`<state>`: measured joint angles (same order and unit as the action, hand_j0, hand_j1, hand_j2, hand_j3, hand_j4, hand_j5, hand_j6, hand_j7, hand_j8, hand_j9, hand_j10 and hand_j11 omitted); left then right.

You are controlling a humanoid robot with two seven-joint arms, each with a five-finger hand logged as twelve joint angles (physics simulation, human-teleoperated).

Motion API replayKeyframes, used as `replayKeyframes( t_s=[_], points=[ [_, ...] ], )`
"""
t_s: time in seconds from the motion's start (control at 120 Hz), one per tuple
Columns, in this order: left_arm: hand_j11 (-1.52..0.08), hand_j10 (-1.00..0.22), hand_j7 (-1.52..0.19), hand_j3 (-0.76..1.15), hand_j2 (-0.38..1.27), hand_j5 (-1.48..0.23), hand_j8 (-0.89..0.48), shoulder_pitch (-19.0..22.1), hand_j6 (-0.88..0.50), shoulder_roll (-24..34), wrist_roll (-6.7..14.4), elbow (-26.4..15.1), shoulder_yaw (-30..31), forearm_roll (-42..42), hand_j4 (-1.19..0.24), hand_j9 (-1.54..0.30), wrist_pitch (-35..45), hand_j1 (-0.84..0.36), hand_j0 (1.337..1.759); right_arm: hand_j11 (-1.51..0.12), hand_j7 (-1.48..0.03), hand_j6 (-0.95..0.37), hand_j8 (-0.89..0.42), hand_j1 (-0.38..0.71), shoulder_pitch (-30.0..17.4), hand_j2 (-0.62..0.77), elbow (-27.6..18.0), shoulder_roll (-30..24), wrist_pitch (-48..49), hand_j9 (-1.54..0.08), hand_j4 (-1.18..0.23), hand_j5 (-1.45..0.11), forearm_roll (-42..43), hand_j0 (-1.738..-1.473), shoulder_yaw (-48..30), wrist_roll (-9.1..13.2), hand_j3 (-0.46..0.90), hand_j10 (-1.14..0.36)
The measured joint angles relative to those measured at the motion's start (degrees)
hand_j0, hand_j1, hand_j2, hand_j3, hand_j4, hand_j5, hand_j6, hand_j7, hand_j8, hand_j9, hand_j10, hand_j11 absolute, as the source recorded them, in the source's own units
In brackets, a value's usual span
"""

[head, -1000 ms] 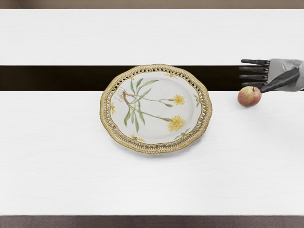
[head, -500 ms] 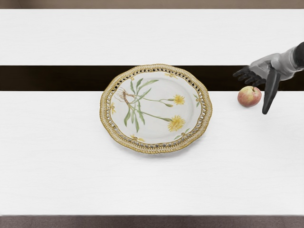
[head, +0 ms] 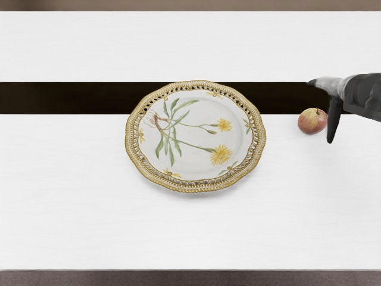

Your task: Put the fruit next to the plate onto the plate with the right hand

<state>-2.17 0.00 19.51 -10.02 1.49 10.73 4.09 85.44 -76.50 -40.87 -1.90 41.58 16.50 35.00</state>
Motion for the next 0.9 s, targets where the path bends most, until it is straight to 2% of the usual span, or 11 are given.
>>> replayKeyframes(
  t_s=[0.1, 0.333, 0.525, 0.9],
  points=[
    [-0.02, -0.02, -0.02, 0.0, 0.0, -0.02, -0.02, -0.2, -0.02, 0.0, 0.0, 0.0, 0.05, 0.0, -0.02, -0.02, 0.0, 0.33, 1.658, 0.0, 0.0, -0.01, -0.01, -0.35, -3.17, 0.0, -0.92, 0.61, -9.63, 0.0, -0.01, 0.0, 2.05, -1.658, 1.36, 0.0, 0.0, 0.0],
    [-0.02, -0.02, -0.02, 0.0, 0.0, -0.02, -0.02, -0.29, -0.02, 0.0, 0.0, -0.12, 0.01, 0.0, -0.02, -0.02, 0.03, 0.33, 1.658, -0.11, -0.11, -0.09, -0.09, -0.25, -7.08, -0.02, -0.79, 1.84, -24.67, -0.11, -0.09, -0.11, 3.74, -1.658, 4.36, 0.0, 0.0, -0.09],
    [-0.02, -0.02, -0.02, 0.0, 0.0, -0.02, -0.02, -1.08, -0.02, 0.0, 0.0, -0.21, 0.04, 0.0, -0.02, -0.02, 0.01, 0.33, 1.658, -0.19, -0.19, -0.15, -0.15, -0.17, -9.66, -0.03, 3.0, 5.71, -29.68, -0.19, -0.15, -0.19, 4.57, -1.658, 4.83, 0.0, 0.0, -0.15],
    [-0.02, -0.02, -0.02, 0.0, 0.0, -0.02, -0.02, -1.01, -0.02, 0.0, 0.0, -0.26, -0.17, 0.0, -0.02, -0.02, 0.02, 0.33, 1.658, -0.3, -0.3, -0.23, -0.23, -0.08, -12.72, -0.04, 5.83, 8.86, -33.02, -0.3, -0.23, -0.3, 5.75, -1.658, 4.89, 0.0, 0.0, -0.23]
  ],
)
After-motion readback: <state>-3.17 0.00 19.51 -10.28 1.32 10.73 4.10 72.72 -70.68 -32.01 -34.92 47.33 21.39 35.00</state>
